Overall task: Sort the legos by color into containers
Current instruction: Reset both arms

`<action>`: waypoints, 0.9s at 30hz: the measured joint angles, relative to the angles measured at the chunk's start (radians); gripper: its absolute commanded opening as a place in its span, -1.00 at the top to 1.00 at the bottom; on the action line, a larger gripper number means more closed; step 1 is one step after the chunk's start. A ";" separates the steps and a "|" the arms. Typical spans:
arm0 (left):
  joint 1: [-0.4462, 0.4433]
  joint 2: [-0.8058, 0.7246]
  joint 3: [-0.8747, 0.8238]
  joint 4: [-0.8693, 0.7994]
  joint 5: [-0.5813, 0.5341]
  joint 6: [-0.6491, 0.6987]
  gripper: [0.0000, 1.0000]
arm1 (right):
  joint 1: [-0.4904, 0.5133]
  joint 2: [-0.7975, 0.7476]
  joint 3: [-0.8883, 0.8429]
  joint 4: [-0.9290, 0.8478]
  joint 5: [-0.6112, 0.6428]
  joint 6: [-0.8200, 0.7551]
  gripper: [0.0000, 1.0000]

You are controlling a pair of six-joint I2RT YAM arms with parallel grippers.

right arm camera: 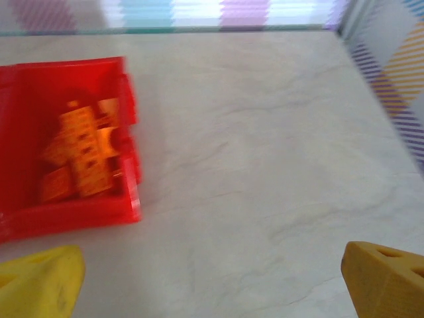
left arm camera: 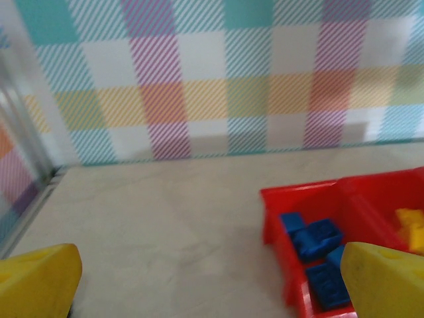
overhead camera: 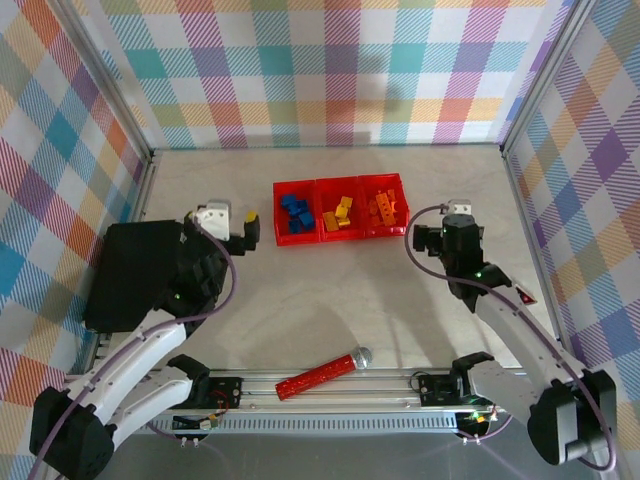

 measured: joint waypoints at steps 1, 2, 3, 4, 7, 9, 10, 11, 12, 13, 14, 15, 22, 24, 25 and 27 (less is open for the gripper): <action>0.010 -0.013 -0.021 0.009 -0.019 -0.006 -0.99 | -0.029 0.029 -0.002 0.035 0.014 -0.003 -0.98; 0.021 -0.021 -0.033 0.013 -0.037 -0.018 -0.99 | -0.061 0.055 -0.006 0.069 0.025 -0.003 -0.98; 0.030 -0.022 -0.039 0.019 -0.049 -0.027 -0.99 | -0.089 0.075 -0.014 0.098 0.034 0.003 -0.98; 0.041 -0.021 -0.045 0.031 -0.057 -0.038 -0.99 | -0.119 0.095 -0.027 0.130 0.039 0.012 -0.98; 0.061 -0.022 -0.066 0.057 -0.075 -0.066 -0.99 | -0.175 0.157 -0.074 0.207 0.039 0.024 -0.98; 0.067 -0.022 -0.084 0.068 -0.082 -0.080 -0.99 | -0.183 0.210 -0.108 0.256 0.028 0.032 -0.98; 0.070 -0.022 -0.095 0.071 -0.084 -0.084 -0.99 | -0.183 0.240 -0.129 0.291 0.017 0.035 -0.98; 0.073 -0.021 -0.104 0.072 -0.088 -0.089 -0.99 | -0.183 0.268 -0.148 0.323 0.004 0.036 -0.98; 0.076 -0.021 -0.111 0.074 -0.092 -0.091 -0.99 | -0.183 0.294 -0.159 0.340 -0.011 0.036 -0.98; 0.079 -0.019 -0.119 0.076 -0.098 -0.095 -0.99 | -0.182 0.319 -0.165 0.354 -0.027 0.034 -0.98; 0.082 -0.018 -0.129 0.085 -0.105 -0.098 -0.99 | -0.180 0.338 -0.170 0.375 -0.050 0.028 -0.98; 0.084 -0.018 -0.140 0.097 -0.109 -0.099 -0.99 | -0.179 0.351 -0.172 0.396 -0.068 0.021 -0.98; 0.096 -0.006 -0.264 0.195 -0.158 -0.109 -0.99 | -0.175 0.402 -0.201 0.674 -0.180 -0.044 -0.98; 0.098 0.017 -0.270 0.216 -0.161 -0.108 -0.99 | -0.176 0.436 -0.245 0.788 -0.209 -0.059 -0.98; 0.100 0.036 -0.270 0.231 -0.160 -0.105 -0.99 | -0.177 0.463 -0.268 0.839 -0.220 -0.066 -0.98; 0.106 0.088 -0.275 0.274 -0.158 -0.102 -0.99 | -0.179 0.508 -0.290 0.875 -0.233 -0.070 -0.98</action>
